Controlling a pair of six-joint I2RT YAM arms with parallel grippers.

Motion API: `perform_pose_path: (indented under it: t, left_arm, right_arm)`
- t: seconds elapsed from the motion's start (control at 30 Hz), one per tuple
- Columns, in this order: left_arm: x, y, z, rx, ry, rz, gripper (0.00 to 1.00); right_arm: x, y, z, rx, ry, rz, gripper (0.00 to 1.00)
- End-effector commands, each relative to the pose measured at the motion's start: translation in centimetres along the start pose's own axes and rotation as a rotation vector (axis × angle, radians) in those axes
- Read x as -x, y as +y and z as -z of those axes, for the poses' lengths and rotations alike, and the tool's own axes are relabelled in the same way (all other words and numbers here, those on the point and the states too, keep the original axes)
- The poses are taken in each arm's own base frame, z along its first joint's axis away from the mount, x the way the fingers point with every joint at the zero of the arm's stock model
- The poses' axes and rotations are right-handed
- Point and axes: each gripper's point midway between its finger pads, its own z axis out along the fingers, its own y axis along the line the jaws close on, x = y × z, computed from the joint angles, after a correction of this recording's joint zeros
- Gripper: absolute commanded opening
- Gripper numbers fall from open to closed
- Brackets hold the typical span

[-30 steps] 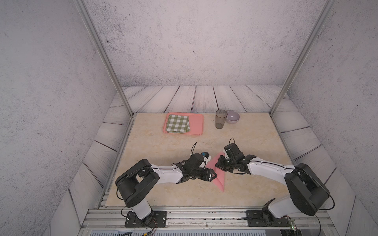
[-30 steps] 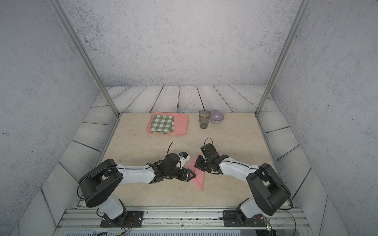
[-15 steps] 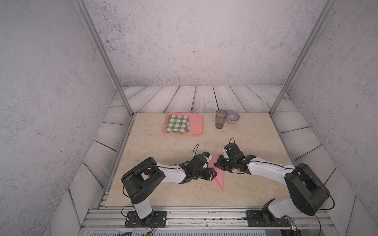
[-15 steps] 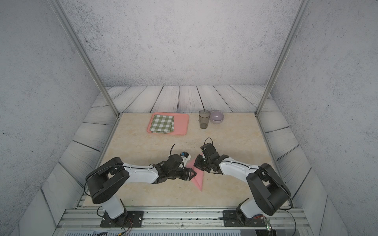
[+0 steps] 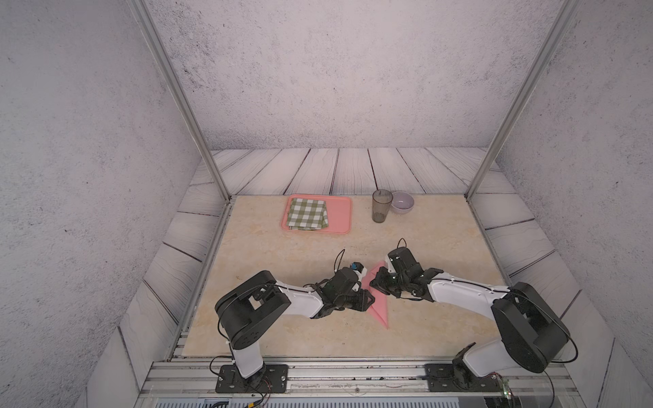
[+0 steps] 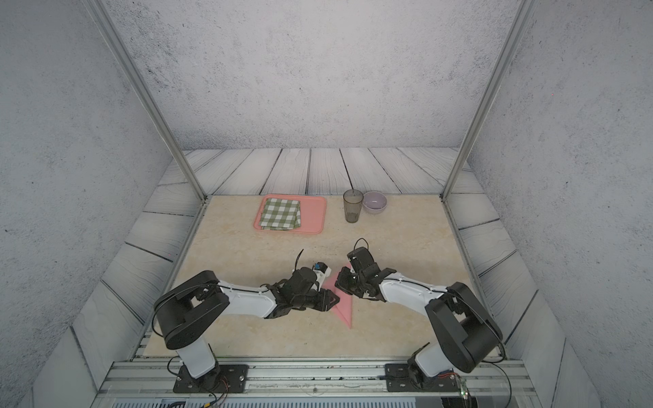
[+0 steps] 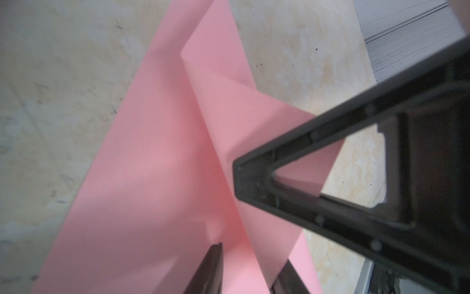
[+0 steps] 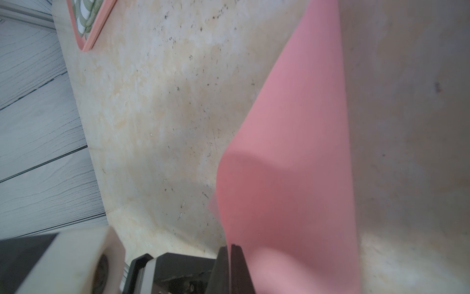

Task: Fold the square paper diagonally
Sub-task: Fold the paper at the center of the board.

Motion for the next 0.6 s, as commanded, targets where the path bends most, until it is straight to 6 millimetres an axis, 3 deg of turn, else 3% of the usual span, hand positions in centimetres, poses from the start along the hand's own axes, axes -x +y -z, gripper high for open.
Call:
perform_pose_path:
  t: [0.0, 0.3, 0.57]
  left_arm:
    - [0.7, -0.7, 0.0, -0.018, -0.018, -0.018, 0.37]
    - [0.6, -1.3, 0.3, -0.048, -0.014, -0.048, 0.39]
    - [1.2, -2.0, 1.6, -0.052, -0.037, -0.071, 0.52]
  right_arm:
    - [0.0, 0.6, 1.0, 0.028, -0.011, -0.002, 0.03]
    - [-0.2, 1.2, 0.8, 0.039, 0.015, -0.016, 0.0]
    - [0.0, 1.3, 0.9, 0.05, 0.003, -0.033, 0.0]
